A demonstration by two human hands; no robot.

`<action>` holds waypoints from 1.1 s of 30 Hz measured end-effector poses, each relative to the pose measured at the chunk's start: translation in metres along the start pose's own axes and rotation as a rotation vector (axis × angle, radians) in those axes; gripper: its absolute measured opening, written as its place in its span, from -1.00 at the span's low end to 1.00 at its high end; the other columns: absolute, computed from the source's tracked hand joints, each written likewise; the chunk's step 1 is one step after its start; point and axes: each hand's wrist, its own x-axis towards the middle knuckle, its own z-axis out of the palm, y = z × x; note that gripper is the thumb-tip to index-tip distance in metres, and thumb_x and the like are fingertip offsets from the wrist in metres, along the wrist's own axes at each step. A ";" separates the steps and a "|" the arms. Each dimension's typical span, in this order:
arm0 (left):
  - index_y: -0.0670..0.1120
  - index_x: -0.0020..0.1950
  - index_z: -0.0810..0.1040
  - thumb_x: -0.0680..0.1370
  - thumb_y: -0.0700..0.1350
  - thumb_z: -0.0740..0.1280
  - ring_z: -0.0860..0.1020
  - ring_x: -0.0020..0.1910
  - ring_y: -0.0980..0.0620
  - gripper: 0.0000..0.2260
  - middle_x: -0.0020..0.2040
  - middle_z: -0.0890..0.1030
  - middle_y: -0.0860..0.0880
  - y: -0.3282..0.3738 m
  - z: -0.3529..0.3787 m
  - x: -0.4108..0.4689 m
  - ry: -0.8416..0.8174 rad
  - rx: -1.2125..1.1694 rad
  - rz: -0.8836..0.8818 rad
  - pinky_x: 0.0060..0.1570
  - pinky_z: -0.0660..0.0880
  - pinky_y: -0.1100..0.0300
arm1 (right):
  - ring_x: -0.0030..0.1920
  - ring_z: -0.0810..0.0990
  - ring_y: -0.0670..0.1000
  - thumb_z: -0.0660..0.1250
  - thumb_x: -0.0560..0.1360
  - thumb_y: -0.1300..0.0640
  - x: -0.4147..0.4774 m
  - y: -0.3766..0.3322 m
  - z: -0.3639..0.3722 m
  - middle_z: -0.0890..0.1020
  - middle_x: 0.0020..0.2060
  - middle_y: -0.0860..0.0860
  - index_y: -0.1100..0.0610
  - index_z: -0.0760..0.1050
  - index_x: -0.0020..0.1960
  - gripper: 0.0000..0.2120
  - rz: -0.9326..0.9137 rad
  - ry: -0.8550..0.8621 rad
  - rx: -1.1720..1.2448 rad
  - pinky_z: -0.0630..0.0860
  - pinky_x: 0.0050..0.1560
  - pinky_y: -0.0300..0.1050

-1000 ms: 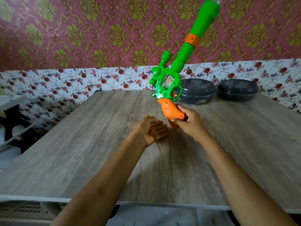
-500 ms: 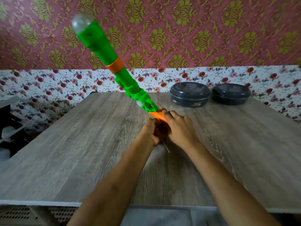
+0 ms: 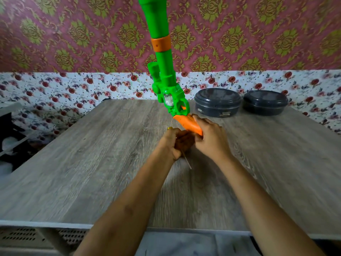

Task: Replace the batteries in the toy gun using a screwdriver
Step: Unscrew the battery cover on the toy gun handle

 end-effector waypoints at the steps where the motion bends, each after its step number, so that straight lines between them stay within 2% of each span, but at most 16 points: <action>1: -0.27 -0.22 0.46 0.57 -0.30 0.07 0.59 -0.41 -0.05 -0.76 -0.48 0.60 -0.16 0.000 0.001 -0.002 -0.004 0.009 0.003 -0.21 0.59 0.15 | 0.16 0.55 0.19 0.31 0.39 0.22 0.000 0.000 0.000 0.56 0.22 0.12 0.06 0.32 0.42 -0.41 0.020 -0.007 0.032 0.45 0.11 0.00; 2: -0.25 -0.21 0.46 0.57 -0.29 0.09 0.59 -0.40 -0.04 -0.77 -0.41 0.60 -0.16 0.000 0.001 -0.002 0.005 0.019 0.011 -0.26 0.58 0.14 | 0.16 0.55 0.19 0.32 0.39 0.21 -0.001 0.002 0.000 0.57 0.21 0.13 0.06 0.33 0.41 -0.41 0.039 -0.017 0.068 0.44 0.13 -0.01; 4: -0.19 -0.17 0.46 0.59 -0.22 0.11 0.55 -0.28 -0.02 -0.80 -0.24 0.58 -0.12 0.003 -0.001 -0.002 0.042 0.059 0.068 -0.21 0.51 0.12 | 0.18 0.54 0.17 0.34 0.40 0.23 0.000 0.004 0.000 0.57 0.21 0.14 0.07 0.34 0.41 -0.42 0.097 -0.052 0.168 0.42 0.17 -0.07; 6: -0.11 -0.13 0.45 0.60 -0.10 0.13 0.49 -0.27 0.02 -0.81 -0.19 0.55 -0.06 0.009 -0.005 -0.003 0.100 0.137 0.173 -0.25 0.43 0.17 | 0.19 0.53 0.14 0.33 0.41 0.27 0.001 0.006 -0.001 0.56 0.22 0.15 0.13 0.36 0.39 -0.45 0.169 -0.085 0.317 0.39 0.17 -0.16; 9: -0.10 -0.09 0.47 0.62 0.03 0.11 0.40 -0.35 0.07 -0.74 -0.23 0.51 -0.03 0.015 -0.011 -0.007 0.241 0.300 0.435 -0.32 0.30 0.22 | -0.02 0.53 0.01 0.29 0.42 0.37 0.004 0.006 -0.003 0.62 0.02 0.17 0.23 0.48 0.25 -0.60 0.285 -0.074 0.670 0.39 -0.10 -0.32; 11: -0.13 -0.03 0.49 0.61 0.07 0.13 0.38 -0.32 0.08 -0.70 -0.20 0.48 -0.04 0.018 -0.015 -0.007 0.289 0.377 0.584 -0.34 0.27 0.21 | -0.11 0.48 -0.06 0.28 0.46 0.37 0.004 0.006 -0.006 0.58 -0.11 0.06 0.15 0.51 0.20 -0.66 0.380 -0.075 0.915 0.40 -0.21 -0.40; 13: -0.10 -0.11 0.47 0.59 0.13 0.17 0.38 -0.30 0.08 -0.69 -0.26 0.45 -0.02 0.019 -0.016 -0.009 0.271 0.419 0.709 -0.33 0.28 0.18 | -0.13 0.52 -0.11 0.29 0.48 0.31 0.005 0.010 -0.007 0.58 -0.13 -0.02 0.02 0.50 0.18 -0.67 0.461 -0.088 1.052 0.46 -0.18 -0.35; 15: -0.04 -0.26 0.39 0.51 0.20 0.21 0.39 -0.32 0.02 -0.67 -0.34 0.41 -0.03 0.021 -0.018 -0.011 0.250 0.503 0.823 -0.30 0.30 0.13 | -0.16 0.54 -0.16 0.28 0.50 0.28 0.005 0.013 -0.006 0.59 -0.14 -0.07 -0.07 0.47 0.15 -0.68 0.498 -0.108 1.095 0.51 -0.25 -0.36; 17: -0.02 -0.31 0.34 0.48 0.18 0.21 0.38 -0.33 -0.01 -0.68 -0.35 0.40 -0.08 0.024 -0.020 -0.013 0.243 0.607 0.896 -0.28 0.31 0.07 | -0.17 0.54 -0.17 0.27 0.51 0.28 0.007 0.015 -0.004 0.58 -0.14 -0.09 -0.11 0.42 0.16 -0.65 0.511 -0.133 1.138 0.53 -0.30 -0.38; 20: -0.07 -0.19 0.37 0.56 0.07 0.21 0.40 -0.26 -0.01 -0.75 -0.26 0.42 -0.10 0.029 -0.023 -0.018 0.205 0.752 0.963 -0.23 0.35 0.04 | -0.17 0.55 -0.17 0.27 0.51 0.28 0.009 0.013 0.002 0.58 -0.13 -0.09 -0.12 0.39 0.18 -0.64 0.515 -0.179 1.194 0.55 -0.28 -0.35; 23: -0.07 -0.11 0.36 0.55 0.16 0.12 0.39 -0.21 -0.02 -0.70 -0.15 0.40 -0.07 0.033 -0.031 -0.025 0.295 1.155 1.176 -0.29 0.28 0.14 | -0.11 0.57 -0.08 0.27 0.51 0.27 0.010 0.009 0.009 0.59 -0.07 -0.02 -0.05 0.42 0.25 -0.62 0.536 -0.213 1.253 0.55 -0.17 -0.23; 24: -0.06 -0.13 0.35 0.53 0.19 0.07 0.38 -0.25 -0.01 -0.67 -0.18 0.40 -0.05 0.033 -0.034 -0.026 0.288 1.201 1.240 -0.33 0.25 0.16 | -0.09 0.57 -0.06 0.28 0.50 0.27 0.010 0.009 0.012 0.59 -0.05 0.01 -0.03 0.42 0.27 -0.61 0.540 -0.223 1.266 0.54 -0.14 -0.20; 26: -0.05 -0.19 0.34 0.50 0.20 0.06 0.36 -0.37 0.04 -0.67 -0.28 0.40 -0.02 0.034 -0.036 -0.031 0.236 1.169 1.314 -0.41 0.23 0.18 | -0.08 0.57 -0.04 0.29 0.49 0.27 0.009 0.009 0.014 0.58 -0.01 0.05 0.05 0.42 0.31 -0.60 0.550 -0.237 1.281 0.55 -0.10 -0.15; 28: -0.08 -0.18 0.40 0.49 0.18 0.16 0.36 -0.42 0.15 -0.68 -0.35 0.41 0.03 0.035 -0.039 -0.031 0.237 1.101 1.363 -0.43 0.24 0.33 | -0.02 0.56 0.02 0.29 0.49 0.28 0.009 0.011 0.014 0.57 0.02 0.06 0.11 0.42 0.33 -0.59 0.567 -0.244 1.300 0.53 -0.07 -0.11; 30: -0.05 -0.10 0.46 0.46 0.14 0.28 0.45 -0.38 0.17 -0.74 -0.33 0.48 0.08 0.037 -0.041 -0.033 0.272 0.947 1.390 -0.40 0.30 0.40 | 0.05 0.53 0.05 0.29 0.49 0.27 0.009 0.013 0.014 0.56 0.04 0.06 0.11 0.41 0.33 -0.59 0.559 -0.254 1.301 0.52 -0.05 -0.11; 33: -0.06 0.10 0.50 0.46 0.01 0.39 0.57 -0.23 0.29 -0.73 -0.20 0.60 0.09 0.038 -0.040 -0.041 0.272 0.810 1.423 -0.22 0.45 0.42 | 0.09 0.53 0.07 0.30 0.49 0.23 0.007 0.015 0.017 0.56 0.14 0.10 0.12 0.39 0.36 -0.57 0.530 -0.292 1.294 0.55 -0.06 -0.12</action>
